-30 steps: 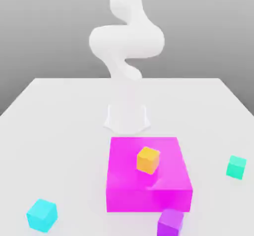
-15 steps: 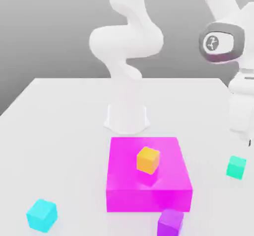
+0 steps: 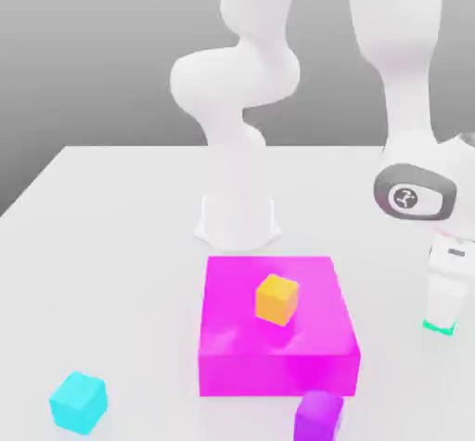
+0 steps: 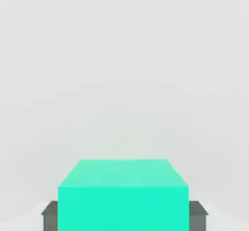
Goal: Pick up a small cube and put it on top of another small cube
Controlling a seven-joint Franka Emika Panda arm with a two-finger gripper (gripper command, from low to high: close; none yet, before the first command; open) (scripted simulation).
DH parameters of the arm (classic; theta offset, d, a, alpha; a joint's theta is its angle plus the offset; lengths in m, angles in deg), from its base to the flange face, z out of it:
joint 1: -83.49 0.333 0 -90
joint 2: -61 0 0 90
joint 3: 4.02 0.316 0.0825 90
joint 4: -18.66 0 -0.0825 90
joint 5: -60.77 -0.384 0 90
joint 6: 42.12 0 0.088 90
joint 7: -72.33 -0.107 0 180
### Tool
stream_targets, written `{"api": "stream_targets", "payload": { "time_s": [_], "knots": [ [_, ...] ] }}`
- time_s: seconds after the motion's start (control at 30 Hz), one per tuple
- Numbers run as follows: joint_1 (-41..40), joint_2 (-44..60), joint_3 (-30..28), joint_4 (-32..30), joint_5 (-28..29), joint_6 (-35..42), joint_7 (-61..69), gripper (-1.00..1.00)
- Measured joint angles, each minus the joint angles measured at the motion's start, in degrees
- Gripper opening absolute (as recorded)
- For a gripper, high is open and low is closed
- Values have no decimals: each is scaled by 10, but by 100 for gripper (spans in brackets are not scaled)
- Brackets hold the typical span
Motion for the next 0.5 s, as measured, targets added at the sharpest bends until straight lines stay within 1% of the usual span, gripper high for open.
{"api": "stream_targets", "payload": {
  "time_s": [0.03,0.1,0.27,0.37,0.5],
  "knots": [
    [5,6,-7,2,6,-4,-4,-100],
    [-12,-13,15,-4,-13,10,10,-100],
    [-64,-107,85,-29,-114,75,86,-100],
    [-96,-167,65,-49,-140,114,100,-100],
    [-165,-250,26,-78,-172,165,113,-100]
  ]
}}
